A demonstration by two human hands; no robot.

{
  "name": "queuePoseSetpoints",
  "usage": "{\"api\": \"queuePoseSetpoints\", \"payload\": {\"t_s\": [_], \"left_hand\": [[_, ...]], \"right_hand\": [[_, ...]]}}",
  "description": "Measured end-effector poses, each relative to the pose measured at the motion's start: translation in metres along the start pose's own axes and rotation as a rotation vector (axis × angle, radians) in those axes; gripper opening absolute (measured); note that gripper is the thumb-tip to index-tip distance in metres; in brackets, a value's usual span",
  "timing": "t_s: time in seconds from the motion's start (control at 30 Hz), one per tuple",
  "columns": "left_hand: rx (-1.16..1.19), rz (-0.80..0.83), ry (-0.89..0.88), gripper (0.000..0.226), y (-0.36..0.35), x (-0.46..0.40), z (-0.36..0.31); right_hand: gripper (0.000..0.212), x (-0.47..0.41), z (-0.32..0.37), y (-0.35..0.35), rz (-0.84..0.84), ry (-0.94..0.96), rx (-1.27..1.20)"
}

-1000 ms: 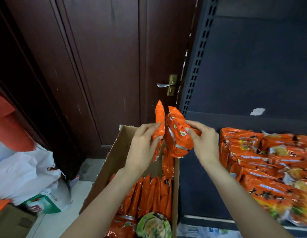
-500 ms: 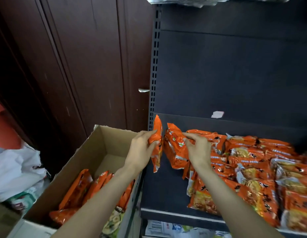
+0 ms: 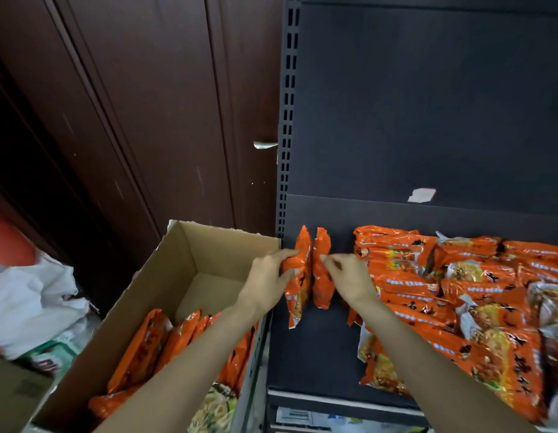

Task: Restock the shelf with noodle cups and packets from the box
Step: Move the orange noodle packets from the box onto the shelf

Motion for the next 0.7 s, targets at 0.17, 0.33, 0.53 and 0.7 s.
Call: {"api": "queuePoseSetpoints", "payload": {"t_s": [0.17,0.33,0.53,0.7], "left_hand": [[0.041,-0.014,0.009,0.038,0.005,-0.008,0.009],[0.093,-0.042,0.042,0.040,0.013,-0.014,0.012],[0.133,-0.116,0.050,0.042,0.025,-0.011,0.015],[0.130,-0.232,0.031,0.041,0.040,-0.013,0.017]], "right_hand": [[0.040,-0.006,-0.008,0.006,0.257,0.082,0.082],[0.037,-0.021,-0.016,0.002,0.252,0.137,0.202],[0.004,-0.029,-0.007,-0.005,0.119,0.182,0.419],[0.005,-0.044,-0.002,-0.006,0.045,0.248,0.524]]}}
Point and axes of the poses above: each hand's wrist, its own x-axis away from the middle knuckle, its own y-axis out of the back of the hand, z = x × y, the point moved 1 cm from there along -x, towards the middle knuckle, and after that the axes turned 11 degrees about y, right-handed, at the moved point
